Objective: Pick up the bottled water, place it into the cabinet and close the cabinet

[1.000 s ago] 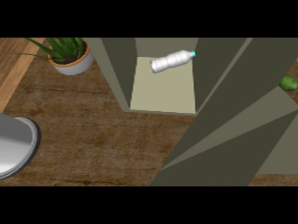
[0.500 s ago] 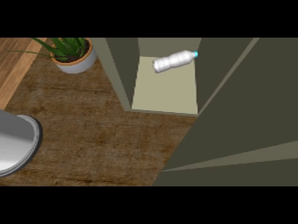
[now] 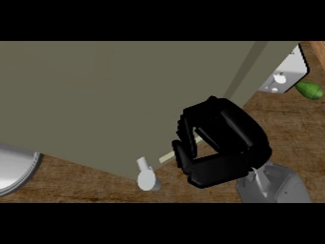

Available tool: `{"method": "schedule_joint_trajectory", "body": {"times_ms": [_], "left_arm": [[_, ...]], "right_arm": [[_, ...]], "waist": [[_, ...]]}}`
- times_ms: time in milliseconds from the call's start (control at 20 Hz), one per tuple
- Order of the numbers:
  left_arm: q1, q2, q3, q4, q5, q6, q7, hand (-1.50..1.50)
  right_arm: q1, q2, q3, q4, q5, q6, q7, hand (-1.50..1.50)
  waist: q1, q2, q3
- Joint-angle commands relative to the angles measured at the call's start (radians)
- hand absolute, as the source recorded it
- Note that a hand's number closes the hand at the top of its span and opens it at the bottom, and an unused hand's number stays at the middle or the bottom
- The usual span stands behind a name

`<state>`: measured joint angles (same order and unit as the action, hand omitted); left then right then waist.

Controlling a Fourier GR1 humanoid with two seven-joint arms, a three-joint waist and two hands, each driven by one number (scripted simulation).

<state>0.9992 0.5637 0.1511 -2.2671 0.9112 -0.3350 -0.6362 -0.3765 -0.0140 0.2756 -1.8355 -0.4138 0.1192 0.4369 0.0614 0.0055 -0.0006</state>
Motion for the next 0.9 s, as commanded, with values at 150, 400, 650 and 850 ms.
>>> {"method": "schedule_joint_trajectory", "body": {"times_ms": [150,400,650,850], "left_arm": [[0.073,-0.034,0.098,-0.002,0.068,-0.084,0.022,-1.50],[0.094,-0.064,0.127,-0.053,0.083,-0.090,0.070,-1.50],[0.085,-0.044,0.200,0.027,0.160,-0.181,0.080,-1.50],[0.118,-0.054,0.201,0.012,0.161,-0.213,0.102,-1.50]], "right_arm": [[-0.327,-0.024,-0.194,0.280,-0.112,0.055,0.054,1.50],[-0.416,-0.033,-0.228,0.522,-0.109,0.180,-0.069,1.50],[-0.513,0.010,-0.208,0.612,-0.068,0.152,-0.055,1.50],[-0.515,0.013,-0.190,0.658,-0.120,0.153,-0.104,1.50]], "waist": [[-0.022,-0.004,0.001],[-0.028,0.000,0.001],[-0.020,0.000,0.000],[-0.002,0.001,0.001]]}}
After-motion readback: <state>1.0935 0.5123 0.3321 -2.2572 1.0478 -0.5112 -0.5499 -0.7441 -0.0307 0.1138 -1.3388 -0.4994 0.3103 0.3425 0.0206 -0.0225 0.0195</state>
